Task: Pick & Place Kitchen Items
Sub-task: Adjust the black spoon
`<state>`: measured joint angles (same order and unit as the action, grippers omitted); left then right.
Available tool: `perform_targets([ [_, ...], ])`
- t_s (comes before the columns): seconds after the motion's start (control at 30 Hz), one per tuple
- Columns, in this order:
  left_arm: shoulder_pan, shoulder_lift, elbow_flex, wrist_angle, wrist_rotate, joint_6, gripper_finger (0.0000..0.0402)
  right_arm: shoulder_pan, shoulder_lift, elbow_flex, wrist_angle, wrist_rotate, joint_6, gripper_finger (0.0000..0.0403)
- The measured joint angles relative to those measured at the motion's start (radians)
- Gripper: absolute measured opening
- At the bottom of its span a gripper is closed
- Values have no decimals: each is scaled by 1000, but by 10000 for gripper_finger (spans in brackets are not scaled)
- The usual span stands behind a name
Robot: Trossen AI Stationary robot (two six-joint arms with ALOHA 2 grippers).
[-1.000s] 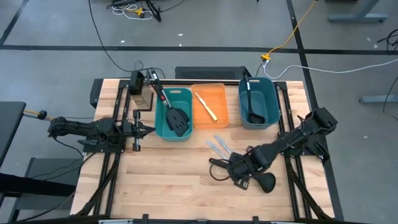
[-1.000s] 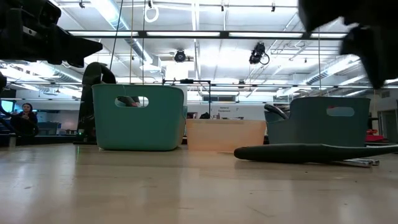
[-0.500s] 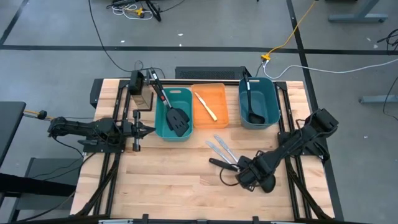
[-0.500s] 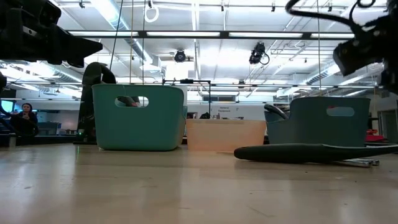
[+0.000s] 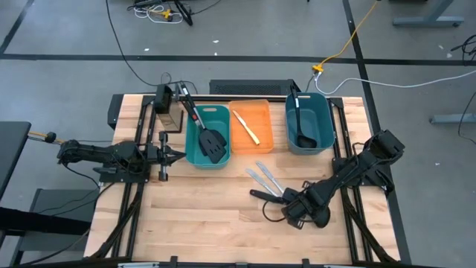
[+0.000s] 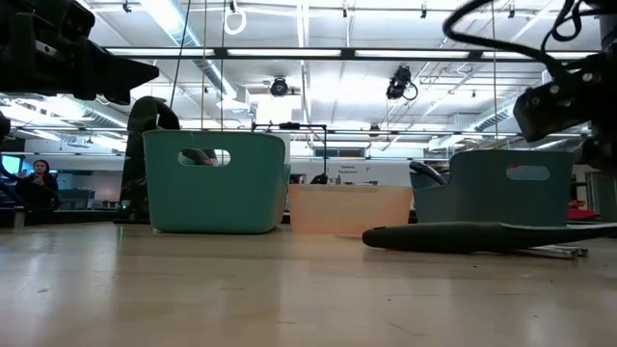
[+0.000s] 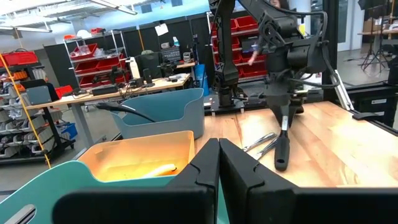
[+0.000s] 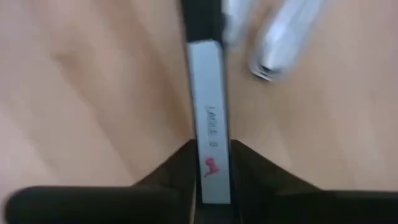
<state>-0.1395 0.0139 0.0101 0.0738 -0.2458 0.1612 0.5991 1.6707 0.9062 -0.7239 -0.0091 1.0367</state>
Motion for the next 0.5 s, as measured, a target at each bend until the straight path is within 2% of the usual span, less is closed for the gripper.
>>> perform_targets([
  [0.07, 0, 0, 0, 0, 0, 0, 16, 0, 0, 0, 37, -10, -43, 63],
  [0.27, 0, 0, 0, 0, 0, 0, 16, 0, 1, 0, 150, -36, -124, 63],
  [0.5, 0, 0, 0, 0, 0, 0, 16, 2, 56, 0, 337, -59, -126, 82],
])
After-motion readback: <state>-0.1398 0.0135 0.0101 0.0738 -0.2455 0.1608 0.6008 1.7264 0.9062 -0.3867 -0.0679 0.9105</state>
